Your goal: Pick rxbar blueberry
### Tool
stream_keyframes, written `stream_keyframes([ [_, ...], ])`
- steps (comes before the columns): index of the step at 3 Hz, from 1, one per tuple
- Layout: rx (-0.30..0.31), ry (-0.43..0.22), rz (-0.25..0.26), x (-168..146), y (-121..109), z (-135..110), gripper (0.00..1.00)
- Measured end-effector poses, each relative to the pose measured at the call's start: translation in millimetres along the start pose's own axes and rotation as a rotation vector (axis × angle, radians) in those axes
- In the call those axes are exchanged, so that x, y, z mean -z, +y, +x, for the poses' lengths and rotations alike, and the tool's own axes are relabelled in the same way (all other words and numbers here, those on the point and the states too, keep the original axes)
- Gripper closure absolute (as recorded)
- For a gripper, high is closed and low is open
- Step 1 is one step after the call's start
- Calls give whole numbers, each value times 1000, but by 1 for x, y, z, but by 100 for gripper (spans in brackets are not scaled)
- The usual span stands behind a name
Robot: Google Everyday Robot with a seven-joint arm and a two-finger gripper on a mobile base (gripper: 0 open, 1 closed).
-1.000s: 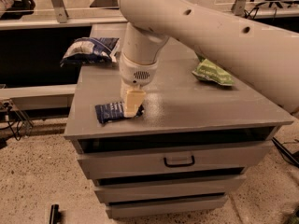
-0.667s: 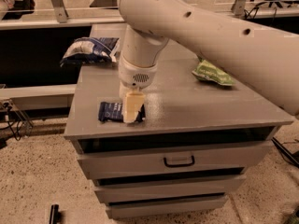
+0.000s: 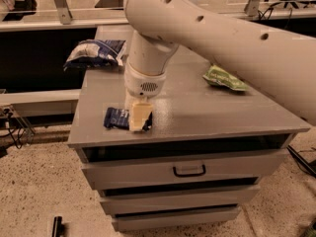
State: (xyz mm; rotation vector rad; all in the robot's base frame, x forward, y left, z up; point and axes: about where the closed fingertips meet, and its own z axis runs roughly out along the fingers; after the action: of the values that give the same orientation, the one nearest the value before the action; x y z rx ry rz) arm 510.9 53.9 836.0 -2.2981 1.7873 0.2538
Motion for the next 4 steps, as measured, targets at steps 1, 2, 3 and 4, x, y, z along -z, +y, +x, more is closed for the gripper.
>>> stream_keyframes([
  [1, 0, 4, -4, -1, 3, -1, 96],
  [2, -1, 5, -8, -1, 4, -1, 100],
  [3, -23, -43, -3, 16, -5, 0, 100],
  [4, -48, -106, 20, 55, -21, 6, 100],
])
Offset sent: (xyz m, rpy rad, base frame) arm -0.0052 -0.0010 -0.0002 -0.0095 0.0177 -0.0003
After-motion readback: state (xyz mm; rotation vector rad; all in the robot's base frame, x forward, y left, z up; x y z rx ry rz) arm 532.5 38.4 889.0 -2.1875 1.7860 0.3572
